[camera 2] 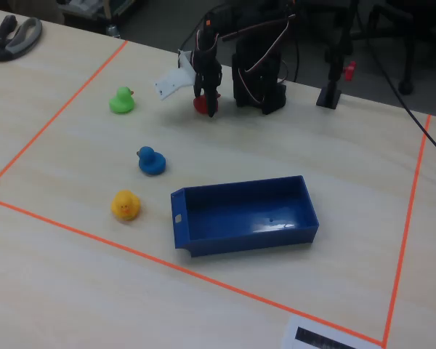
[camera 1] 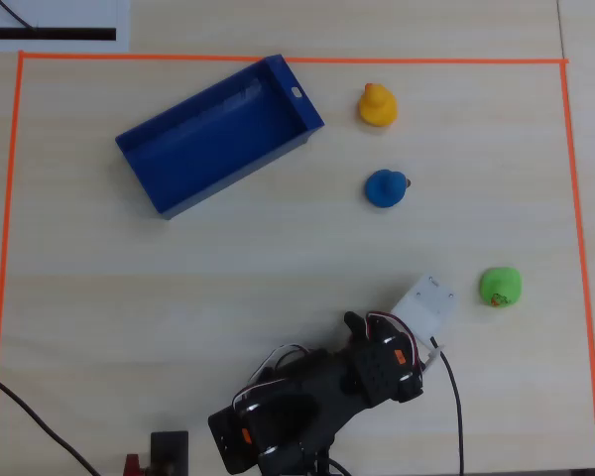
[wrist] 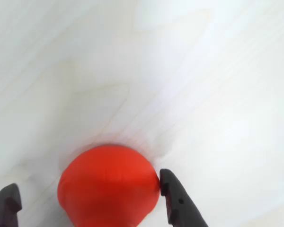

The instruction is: Grasp red duck and put it into box.

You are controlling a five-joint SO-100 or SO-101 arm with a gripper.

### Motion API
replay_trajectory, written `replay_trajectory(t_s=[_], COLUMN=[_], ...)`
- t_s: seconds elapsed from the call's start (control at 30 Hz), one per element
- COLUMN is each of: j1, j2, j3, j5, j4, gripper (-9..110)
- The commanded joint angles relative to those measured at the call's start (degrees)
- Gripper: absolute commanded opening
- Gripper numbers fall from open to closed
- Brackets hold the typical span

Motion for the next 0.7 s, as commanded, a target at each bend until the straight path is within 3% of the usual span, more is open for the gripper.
replay_trajectory(t_s=[0.0, 0.67], j1=[1.1, 2.9], j2=[1.8, 5.3], j3=[-0.1, 4.3], j5=[0.3, -0.4], j4=[1.0, -1.8], gripper=[39, 39])
